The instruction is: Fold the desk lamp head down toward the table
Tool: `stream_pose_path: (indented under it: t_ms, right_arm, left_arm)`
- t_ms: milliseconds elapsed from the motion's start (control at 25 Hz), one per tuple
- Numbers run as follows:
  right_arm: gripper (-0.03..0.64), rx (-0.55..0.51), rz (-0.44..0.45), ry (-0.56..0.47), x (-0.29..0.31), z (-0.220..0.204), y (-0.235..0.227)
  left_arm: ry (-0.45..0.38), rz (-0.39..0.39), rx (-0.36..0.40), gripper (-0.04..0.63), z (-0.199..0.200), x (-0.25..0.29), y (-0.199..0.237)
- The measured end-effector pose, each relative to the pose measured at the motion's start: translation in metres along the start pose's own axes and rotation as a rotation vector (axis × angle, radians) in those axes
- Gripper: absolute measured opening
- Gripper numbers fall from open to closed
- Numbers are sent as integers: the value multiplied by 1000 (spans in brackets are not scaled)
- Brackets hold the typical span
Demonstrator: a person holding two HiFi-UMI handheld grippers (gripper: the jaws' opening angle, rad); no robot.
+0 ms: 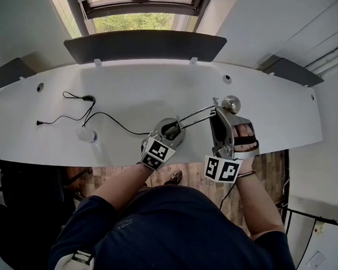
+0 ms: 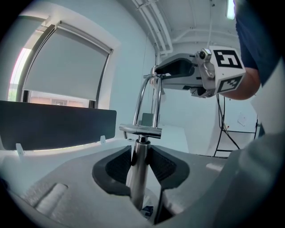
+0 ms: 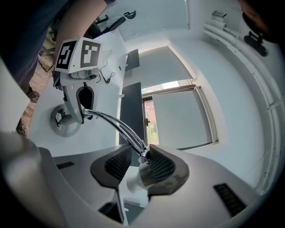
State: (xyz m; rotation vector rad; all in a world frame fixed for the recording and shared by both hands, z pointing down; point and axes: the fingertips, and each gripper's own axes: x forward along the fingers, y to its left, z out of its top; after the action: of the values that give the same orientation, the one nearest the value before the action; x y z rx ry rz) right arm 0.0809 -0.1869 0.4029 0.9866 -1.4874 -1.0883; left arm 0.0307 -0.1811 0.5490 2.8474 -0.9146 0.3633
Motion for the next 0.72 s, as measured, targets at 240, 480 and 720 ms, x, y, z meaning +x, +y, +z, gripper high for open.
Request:
stream_pose_path:
  t_ms: [240,480,720]
  right_arm:
    - [127,52,3,-8,-2,-4,1]
    - [118,139,59,43,5,-29,16]
    - [109,257,109,85,16,-52,41]
  left_arm:
    - [-3,8,-8,126,-1,1,-2]
    - [-5,15,-11,126,0,0,-1]
    - [-15,22,-26,126,-1,-1,0]
